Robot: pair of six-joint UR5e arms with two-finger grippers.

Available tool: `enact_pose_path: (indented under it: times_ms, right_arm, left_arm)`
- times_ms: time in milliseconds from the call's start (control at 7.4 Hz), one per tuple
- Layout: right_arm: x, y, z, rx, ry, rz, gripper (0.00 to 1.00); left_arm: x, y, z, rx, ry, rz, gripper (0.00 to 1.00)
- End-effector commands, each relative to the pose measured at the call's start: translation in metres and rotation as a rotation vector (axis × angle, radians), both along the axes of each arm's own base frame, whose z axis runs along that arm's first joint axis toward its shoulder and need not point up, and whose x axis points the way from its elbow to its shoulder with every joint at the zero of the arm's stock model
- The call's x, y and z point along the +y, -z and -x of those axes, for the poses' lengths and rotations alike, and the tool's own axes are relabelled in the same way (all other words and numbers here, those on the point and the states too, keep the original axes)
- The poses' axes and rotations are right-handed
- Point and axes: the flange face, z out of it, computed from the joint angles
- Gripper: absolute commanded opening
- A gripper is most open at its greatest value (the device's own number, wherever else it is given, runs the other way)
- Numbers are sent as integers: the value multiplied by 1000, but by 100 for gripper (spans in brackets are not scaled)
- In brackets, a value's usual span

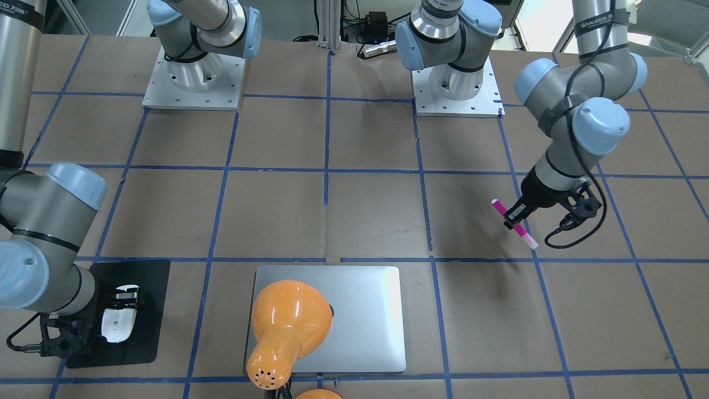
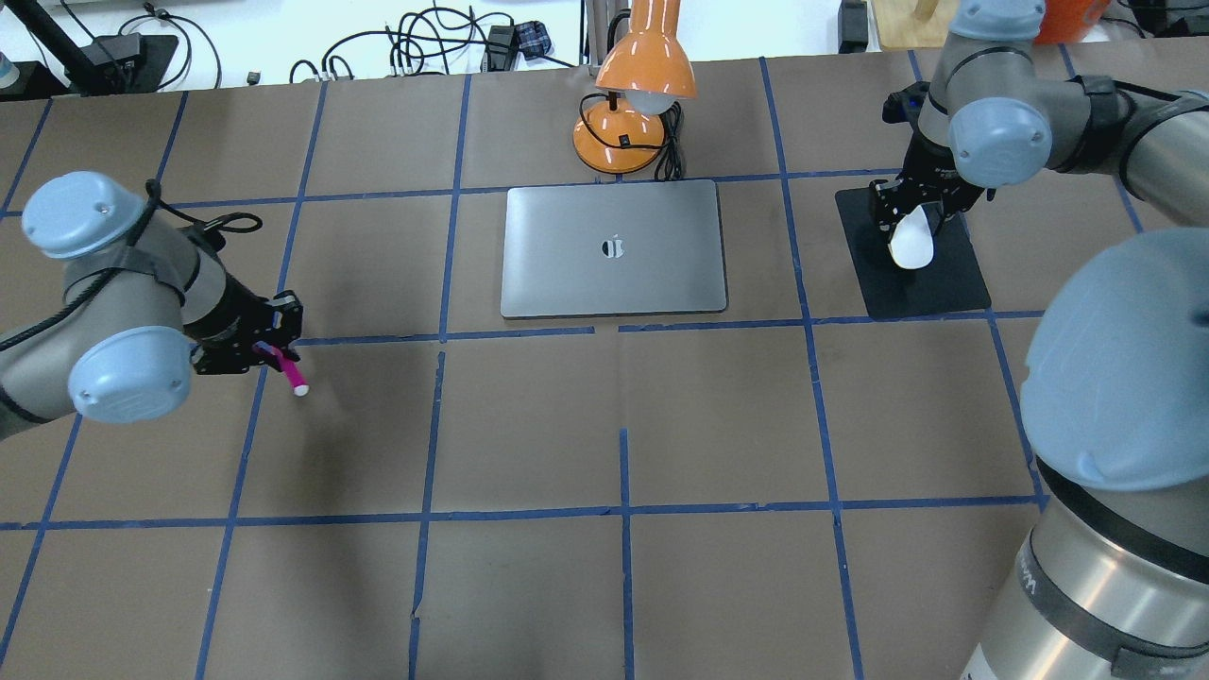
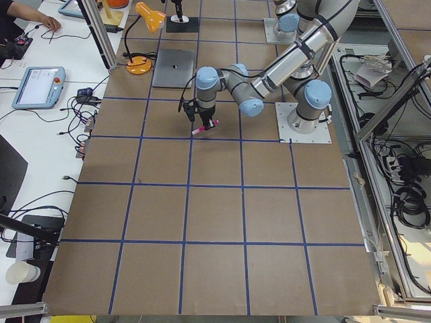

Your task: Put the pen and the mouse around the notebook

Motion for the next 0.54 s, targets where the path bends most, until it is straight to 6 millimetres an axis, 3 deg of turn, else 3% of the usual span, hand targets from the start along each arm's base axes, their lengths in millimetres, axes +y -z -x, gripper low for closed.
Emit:
enact_pose_path:
  times_ms: [0, 135, 270, 405]
  right_arm:
    - [-1, 7, -1, -5, -3, -7, 100]
    - [-6, -9, 1, 9, -1, 19, 100]
    - [-7, -20, 1, 6, -1, 15, 100]
    - [-4, -63, -4, 13, 5, 47, 100]
  left_arm:
    - [3, -7, 148, 54, -387, -18, 0]
    - [6, -16, 217, 59, -515, -15, 0]
    - [15, -7, 273, 35, -644, -81, 0]
    - [24, 14, 320, 31, -740, -127, 0]
